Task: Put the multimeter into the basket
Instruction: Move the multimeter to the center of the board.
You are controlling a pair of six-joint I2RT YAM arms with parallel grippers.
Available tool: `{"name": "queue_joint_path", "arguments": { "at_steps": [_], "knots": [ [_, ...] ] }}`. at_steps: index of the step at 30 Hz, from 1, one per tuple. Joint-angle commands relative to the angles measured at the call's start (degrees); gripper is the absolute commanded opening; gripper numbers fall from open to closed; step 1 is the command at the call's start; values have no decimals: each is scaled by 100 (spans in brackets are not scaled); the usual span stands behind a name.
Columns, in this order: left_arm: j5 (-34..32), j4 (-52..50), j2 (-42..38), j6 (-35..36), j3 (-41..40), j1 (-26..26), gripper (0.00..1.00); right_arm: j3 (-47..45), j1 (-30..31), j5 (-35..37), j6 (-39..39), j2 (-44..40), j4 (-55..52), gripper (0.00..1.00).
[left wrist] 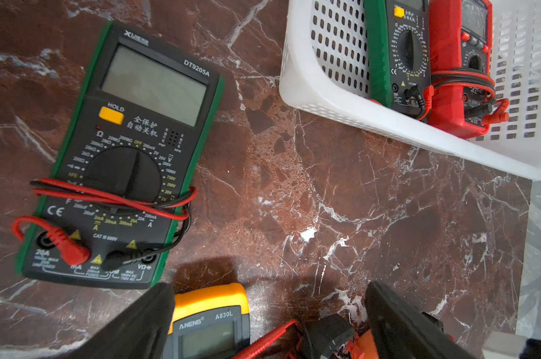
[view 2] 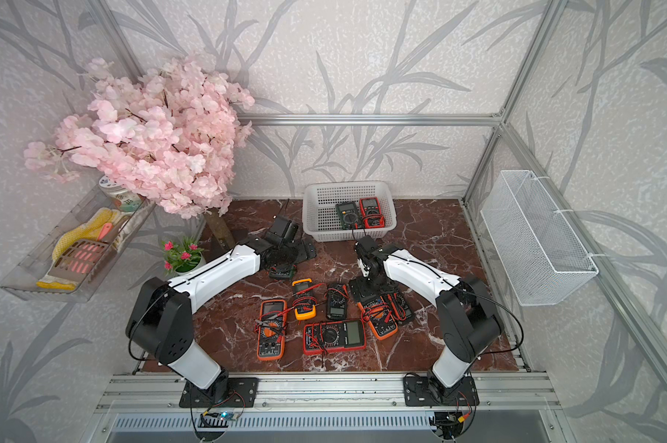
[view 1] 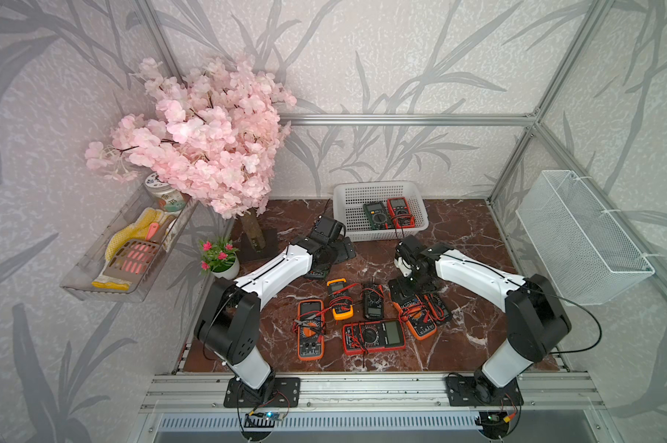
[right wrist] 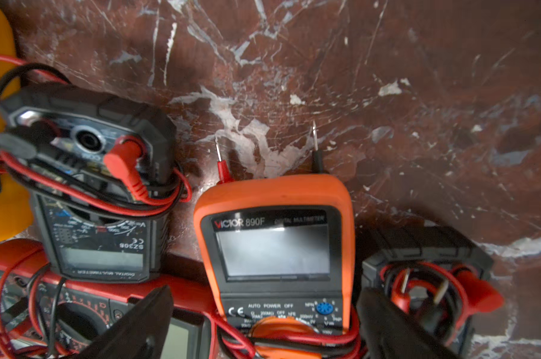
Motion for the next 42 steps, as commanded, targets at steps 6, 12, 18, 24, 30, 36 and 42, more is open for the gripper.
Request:
{"name": "queue_joint_path", "arguments": {
  "at_steps": [6, 12, 18, 24, 30, 36, 42],
  "knots": [
    [-56, 81, -177, -21, -90, -26, 100, 258, 19, 117, -185, 537, 19, 98],
    [-31, 121, -125, -30, -56, -29, 100, 355, 20, 91, -171, 883, 14, 89],
    [7, 131, -64, -15, -3, -28, 100, 568, 13, 142, -79, 1076, -4, 69],
    [72, 50, 48, 54, 147, -28, 100, 976, -52, 265, 124, 1254, -28, 62],
    [138, -25, 152, 135, 294, -29, 100, 1467, -233, 358, 298, 1437, -7, 61],
    [185, -64, 216, 197, 391, -29, 100, 1899, -437, 413, 420, 1654, 44, 61],
    [208, -101, 205, 216, 381, -27, 100, 2162, -668, 449, 533, 1760, 133, 61]
  ]
}}
